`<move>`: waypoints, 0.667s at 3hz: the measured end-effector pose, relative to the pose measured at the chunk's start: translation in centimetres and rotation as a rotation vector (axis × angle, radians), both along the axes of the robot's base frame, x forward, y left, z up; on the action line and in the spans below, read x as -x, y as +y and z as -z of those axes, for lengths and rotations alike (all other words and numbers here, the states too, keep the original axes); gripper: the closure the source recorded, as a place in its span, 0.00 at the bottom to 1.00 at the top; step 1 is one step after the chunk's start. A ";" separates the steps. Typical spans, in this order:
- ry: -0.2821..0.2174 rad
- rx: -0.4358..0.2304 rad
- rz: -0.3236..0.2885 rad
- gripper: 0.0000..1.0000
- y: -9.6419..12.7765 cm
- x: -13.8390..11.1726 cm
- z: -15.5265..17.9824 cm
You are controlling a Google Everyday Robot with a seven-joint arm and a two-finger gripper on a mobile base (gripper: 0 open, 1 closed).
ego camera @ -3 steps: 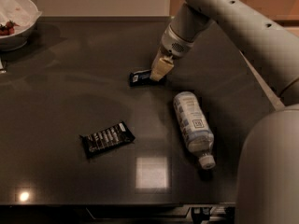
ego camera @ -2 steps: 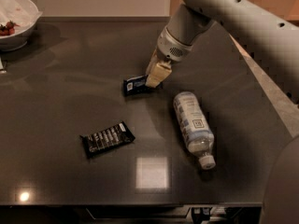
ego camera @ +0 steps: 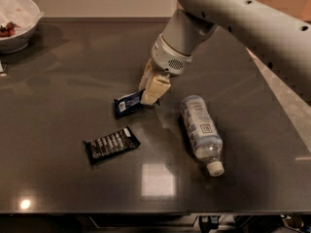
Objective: Move rxbar blueberry near rxbar chocolate
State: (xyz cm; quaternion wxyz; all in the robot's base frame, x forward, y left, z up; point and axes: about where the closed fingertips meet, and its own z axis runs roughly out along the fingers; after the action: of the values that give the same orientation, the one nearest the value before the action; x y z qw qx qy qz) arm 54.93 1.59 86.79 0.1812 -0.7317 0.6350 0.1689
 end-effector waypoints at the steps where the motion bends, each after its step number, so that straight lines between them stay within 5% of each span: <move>1: 0.004 -0.010 -0.052 0.81 1.3 1.8 -0.1; 2: 0.009 -0.024 -0.090 0.59 2.0 2.8 -0.3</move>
Offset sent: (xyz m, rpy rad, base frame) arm -0.0402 0.0260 0.0070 0.0421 0.0151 0.1358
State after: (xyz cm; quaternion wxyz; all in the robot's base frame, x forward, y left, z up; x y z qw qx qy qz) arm 52.17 3.57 87.07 0.1794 -0.7565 0.6002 0.1879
